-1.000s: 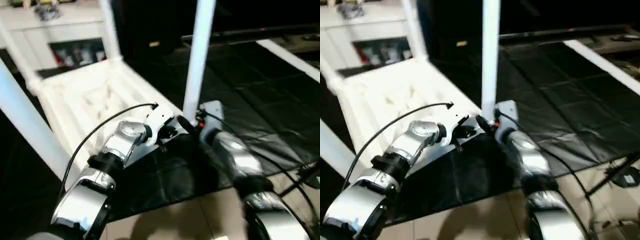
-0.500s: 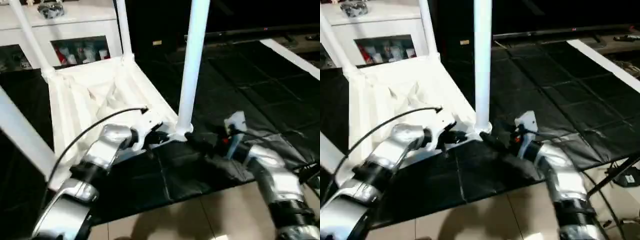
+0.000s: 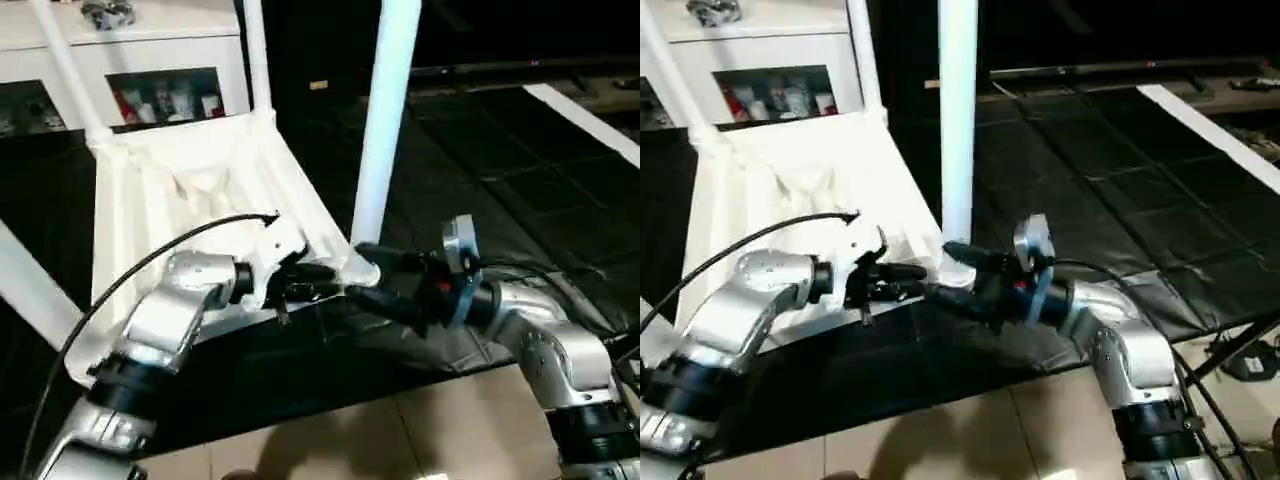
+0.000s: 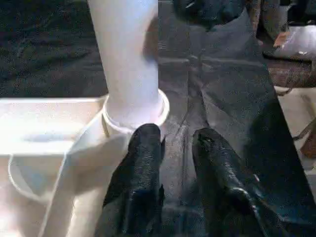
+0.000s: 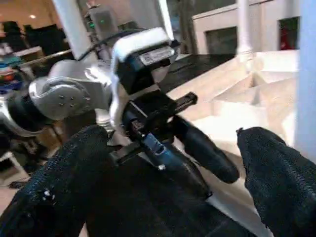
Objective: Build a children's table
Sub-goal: Rotate table base
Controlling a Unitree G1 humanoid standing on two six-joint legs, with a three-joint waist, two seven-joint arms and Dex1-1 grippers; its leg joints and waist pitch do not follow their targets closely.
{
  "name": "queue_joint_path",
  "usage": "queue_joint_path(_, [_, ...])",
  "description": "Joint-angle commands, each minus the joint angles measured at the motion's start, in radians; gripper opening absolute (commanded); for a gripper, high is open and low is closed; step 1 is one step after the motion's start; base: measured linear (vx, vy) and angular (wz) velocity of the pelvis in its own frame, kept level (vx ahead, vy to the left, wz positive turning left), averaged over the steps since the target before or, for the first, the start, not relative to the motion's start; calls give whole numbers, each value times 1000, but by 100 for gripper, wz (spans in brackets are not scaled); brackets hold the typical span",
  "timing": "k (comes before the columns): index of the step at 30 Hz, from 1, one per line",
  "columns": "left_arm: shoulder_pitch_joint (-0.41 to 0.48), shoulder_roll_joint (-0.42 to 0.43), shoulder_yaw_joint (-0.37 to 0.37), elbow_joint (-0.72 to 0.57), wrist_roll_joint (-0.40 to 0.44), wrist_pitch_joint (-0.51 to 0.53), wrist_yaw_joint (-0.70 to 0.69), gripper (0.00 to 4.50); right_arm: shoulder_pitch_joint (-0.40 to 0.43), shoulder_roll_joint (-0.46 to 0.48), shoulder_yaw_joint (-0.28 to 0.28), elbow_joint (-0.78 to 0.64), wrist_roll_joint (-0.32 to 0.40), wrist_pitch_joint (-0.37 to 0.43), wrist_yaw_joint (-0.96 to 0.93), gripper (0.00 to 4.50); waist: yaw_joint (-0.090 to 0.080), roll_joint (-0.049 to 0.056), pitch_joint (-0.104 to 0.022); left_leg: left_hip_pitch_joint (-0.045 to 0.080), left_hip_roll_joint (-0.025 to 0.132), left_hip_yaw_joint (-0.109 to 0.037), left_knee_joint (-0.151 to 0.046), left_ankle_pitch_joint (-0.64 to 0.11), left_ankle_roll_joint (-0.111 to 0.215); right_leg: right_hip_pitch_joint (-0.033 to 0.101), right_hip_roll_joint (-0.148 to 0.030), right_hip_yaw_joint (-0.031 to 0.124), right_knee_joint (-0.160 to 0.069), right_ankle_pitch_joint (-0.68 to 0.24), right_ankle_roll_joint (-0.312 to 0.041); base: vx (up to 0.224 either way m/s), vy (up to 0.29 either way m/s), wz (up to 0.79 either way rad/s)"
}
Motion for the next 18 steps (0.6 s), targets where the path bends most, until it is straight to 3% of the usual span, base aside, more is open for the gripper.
queue_joint_path(1, [26, 37, 14, -70, -33, 47, -33, 145, -24, 3, -24, -18, 36, 25, 0, 450, 1, -6, -67, 1, 0, 18, -71, -128, 37, 59, -24, 42, -71, -112, -211, 0, 0, 0])
queue_joint_path(9, [125, 164, -17, -229, -78, 146, -118, 202, -90, 113, -16, 67, -29, -39, -162, 450, -9, 5, -67, 5, -4, 19, -73, -117, 12, 54, -20, 42, -66, -98, -229, 0, 0, 0])
queue_joint_path(13, [178, 125, 26, -289, -98, 173, -43, 245, -144, 181, -27, 153, -108, -113, -324, 450, -12, 5, -64, 10, -4, 21, -76, -151, -10, 52, -19, 44, -72, -135, -218, 0, 0, 0])
queue_joint_path(14, [196, 111, 40, -309, -112, 182, -24, 252, -157, 193, -29, 177, -126, -138, -356, 450, -16, 6, -63, 5, -2, 21, -77, -156, -21, 54, -23, 45, -68, -132, -223, 0, 0, 0])
queue_joint_path(16, [254, 94, 74, -363, -158, 212, 5, 258, -199, 218, -62, 249, -155, -189, -449, 450, -17, -1, -62, 2, -4, 20, -80, -170, -23, 55, -22, 44, -73, -181, -206, 0, 0, 0])
queue_joint_path(17, [257, 94, 75, -365, -160, 214, 6, 267, -201, 219, -64, 253, -156, -192, -453, 450, -17, 1, -63, 4, -4, 21, -78, -173, -25, 53, -23, 45, -72, -187, -204, 0, 0, 0])
queue_joint_path(18, [317, 98, 103, -410, -188, 242, 21, 279, -242, 229, -104, 322, -164, -225, -527, 450, -19, -4, -62, 5, -3, 22, -78, -176, -22, 52, -21, 46, -74, -196, -197, 0, 0, 0])
